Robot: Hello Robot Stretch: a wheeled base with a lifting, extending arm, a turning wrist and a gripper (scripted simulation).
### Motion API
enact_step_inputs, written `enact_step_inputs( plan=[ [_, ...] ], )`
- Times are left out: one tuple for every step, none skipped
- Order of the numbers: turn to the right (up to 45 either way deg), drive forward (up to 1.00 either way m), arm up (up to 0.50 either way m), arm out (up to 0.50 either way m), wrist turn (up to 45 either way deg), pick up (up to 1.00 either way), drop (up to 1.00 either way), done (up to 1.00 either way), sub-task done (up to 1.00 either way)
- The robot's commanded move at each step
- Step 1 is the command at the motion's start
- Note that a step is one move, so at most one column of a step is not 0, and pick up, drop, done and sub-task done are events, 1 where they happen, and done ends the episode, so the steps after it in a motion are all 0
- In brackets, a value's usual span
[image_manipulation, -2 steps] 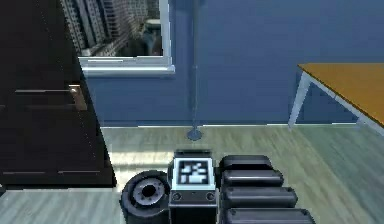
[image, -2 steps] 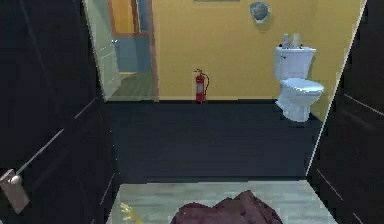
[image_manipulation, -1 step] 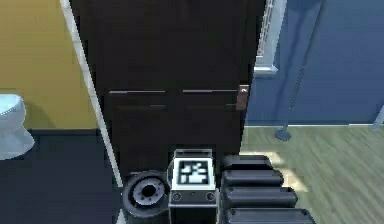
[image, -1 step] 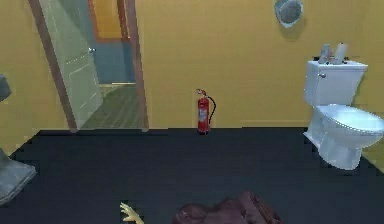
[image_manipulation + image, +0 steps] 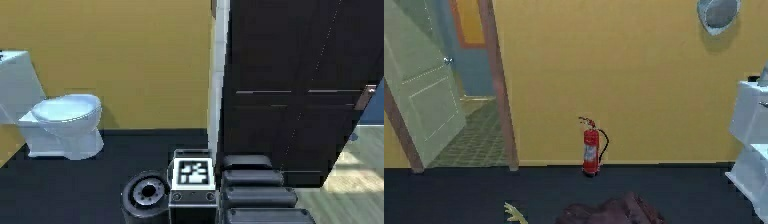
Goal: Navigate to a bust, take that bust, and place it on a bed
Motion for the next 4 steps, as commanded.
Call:
enact_step_inputs(
  plan=[
    [-45.0, 0.00, 0.00, 0.00, 0.0, 0.00, 0.00, 0.00, 0.00],
    [-21.0, 0.00, 0.00, 0.00, 0.0, 0.00, 0.00, 0.00, 0.00],
    [0.0, 0.25, 0.00, 0.00, 0.0, 0.00, 0.00, 0.00, 0.00],
    [42.0, 0.00, 0.00, 0.00, 0.0, 0.00, 0.00, 0.00, 0.00]
  ],
)
